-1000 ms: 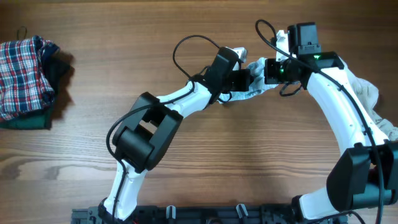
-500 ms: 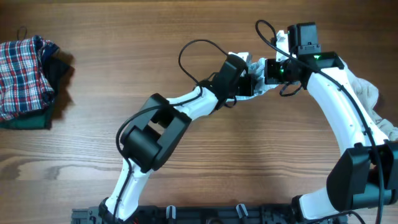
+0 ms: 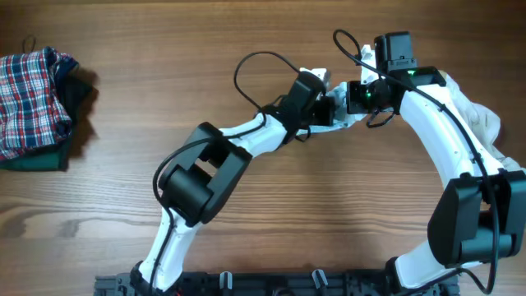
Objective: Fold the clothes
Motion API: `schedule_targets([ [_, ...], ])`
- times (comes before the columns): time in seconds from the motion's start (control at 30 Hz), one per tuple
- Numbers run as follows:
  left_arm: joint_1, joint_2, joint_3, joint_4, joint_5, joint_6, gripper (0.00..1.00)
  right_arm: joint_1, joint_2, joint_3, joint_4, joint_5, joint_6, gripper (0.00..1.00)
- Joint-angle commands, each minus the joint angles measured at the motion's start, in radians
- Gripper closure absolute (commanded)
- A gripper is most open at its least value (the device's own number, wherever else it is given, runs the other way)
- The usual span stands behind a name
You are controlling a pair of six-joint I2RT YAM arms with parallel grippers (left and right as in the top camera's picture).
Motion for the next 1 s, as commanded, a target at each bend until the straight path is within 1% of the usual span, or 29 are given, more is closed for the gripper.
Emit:
schedule_targets([
  [0.0, 0.087, -0.064, -0.002, -0.043, 0.061, 0.03, 0.96, 0.029, 0.013, 0.002, 0.018, -0.02, 0.02, 0.96],
  [0.17, 0.172, -0.139, -0.002, -0.159, 0.066, 0.034, 0.96, 0.12, 0.016, 0.002, 0.069, -0.011, 0.035, 0.96],
  [0.37, 0.194, -0.204, -0.002, -0.257, 0.069, 0.145, 0.96, 0.162, 0.096, 0.002, 0.079, 0.01, 0.045, 0.96],
  [0.43, 0.194, -0.211, -0.002, -0.275, 0.069, 0.162, 0.95, 0.169, 0.129, 0.002, 0.098, 0.01, 0.045, 0.95],
  [0.53, 0.212, -0.211, -0.002, -0.3, 0.069, 0.167, 0.95, 0.196, 0.176, 0.002, 0.15, 0.0, 0.046, 0.96],
  [0.63, 0.276, -0.216, -0.002, -0.343, 0.069, 0.167, 0.96, 0.205, 0.204, 0.002, 0.17, -0.001, 0.046, 0.96],
  [0.73, 0.336, -0.22, -0.002, -0.395, 0.07, 0.167, 0.96, 0.205, 0.215, 0.002, 0.181, -0.002, 0.074, 0.96],
  [0.83, 0.371, -0.22, -0.002, -0.43, 0.07, 0.167, 0.96, 0.205, 0.215, 0.002, 0.204, -0.053, 0.083, 0.96],
  [0.87, 0.377, -0.22, -0.002, -0.441, 0.069, 0.167, 0.96, 0.205, 0.215, 0.002, 0.208, -0.058, 0.108, 0.96],
  [0.93, 0.379, -0.22, -0.002, -0.452, 0.069, 0.167, 0.96, 0.205, 0.215, 0.002, 0.212, -0.084, 0.126, 0.89],
  [0.97, 0.379, -0.22, -0.002, -0.454, 0.069, 0.167, 0.95, 0.205, 0.215, 0.002, 0.213, -0.101, 0.145, 0.8],
])
